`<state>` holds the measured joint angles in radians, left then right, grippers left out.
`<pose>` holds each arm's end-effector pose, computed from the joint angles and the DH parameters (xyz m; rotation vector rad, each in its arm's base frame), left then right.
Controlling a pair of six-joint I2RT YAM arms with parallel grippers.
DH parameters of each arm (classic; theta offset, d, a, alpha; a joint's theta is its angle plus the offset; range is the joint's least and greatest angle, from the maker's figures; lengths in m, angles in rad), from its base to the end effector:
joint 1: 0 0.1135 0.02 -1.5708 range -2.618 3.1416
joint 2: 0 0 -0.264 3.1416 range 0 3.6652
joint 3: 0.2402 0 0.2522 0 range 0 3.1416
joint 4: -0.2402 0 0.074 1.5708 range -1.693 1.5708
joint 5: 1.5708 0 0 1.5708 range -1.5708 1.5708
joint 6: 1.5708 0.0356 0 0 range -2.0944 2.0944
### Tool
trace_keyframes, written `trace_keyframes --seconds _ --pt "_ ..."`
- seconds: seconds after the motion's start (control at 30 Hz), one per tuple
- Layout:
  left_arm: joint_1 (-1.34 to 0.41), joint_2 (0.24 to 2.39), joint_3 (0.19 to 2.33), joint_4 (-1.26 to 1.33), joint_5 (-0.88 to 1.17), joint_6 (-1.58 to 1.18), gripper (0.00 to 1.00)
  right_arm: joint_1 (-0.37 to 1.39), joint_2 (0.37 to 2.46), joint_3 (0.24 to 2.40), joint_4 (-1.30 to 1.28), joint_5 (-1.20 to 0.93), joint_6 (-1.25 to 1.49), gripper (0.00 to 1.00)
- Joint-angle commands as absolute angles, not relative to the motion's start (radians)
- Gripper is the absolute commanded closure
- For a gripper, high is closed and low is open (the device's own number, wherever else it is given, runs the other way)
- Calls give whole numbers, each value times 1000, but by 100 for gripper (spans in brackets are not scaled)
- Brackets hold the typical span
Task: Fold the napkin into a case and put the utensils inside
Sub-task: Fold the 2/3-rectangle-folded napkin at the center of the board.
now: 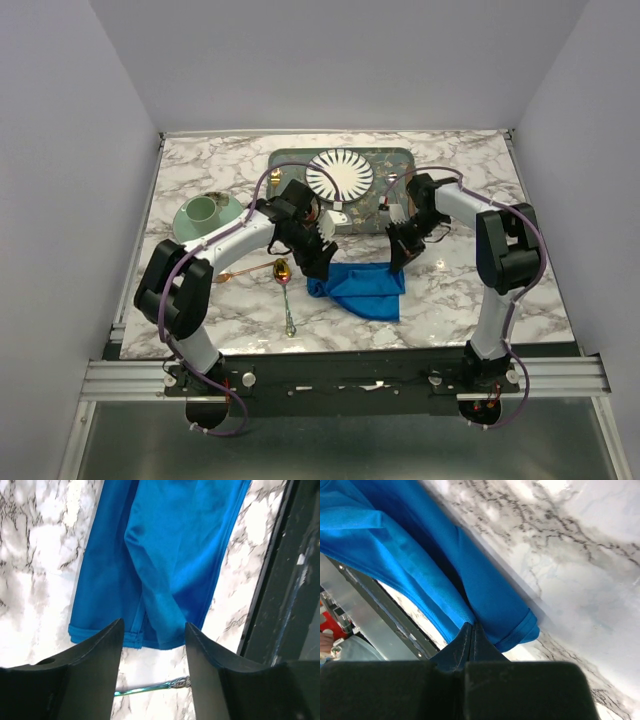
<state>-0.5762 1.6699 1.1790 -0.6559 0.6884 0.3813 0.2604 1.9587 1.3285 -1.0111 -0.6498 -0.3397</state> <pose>0.2662 -0.2000 0.2211 1.3874 2.2339 -0.9903 0.3287 0.1099 0.1599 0.8347 -2.8159 -0.9925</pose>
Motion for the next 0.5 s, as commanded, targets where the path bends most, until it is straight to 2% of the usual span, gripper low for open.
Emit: trace_keyframes --seconds 0.0,0.07,0.1,0.23,0.47 --pt "-575 1669 1161 -686 557 437 49 261 2009 1365 -976 -597 -296 99" --pt "-563 1655 1166 -675 583 460 50 261 2031 1368 -971 -572 -293 99" --pt "-564 1602 1157 -626 630 494 44 261 2037 1368 -971 -568 -293 99" --pt "-604 1461 1075 -515 687 581 36 262 2059 1381 -971 -569 -288 99" --pt "-819 1489 1058 -525 614 734 33 261 2060 1365 -971 -569 -295 99"
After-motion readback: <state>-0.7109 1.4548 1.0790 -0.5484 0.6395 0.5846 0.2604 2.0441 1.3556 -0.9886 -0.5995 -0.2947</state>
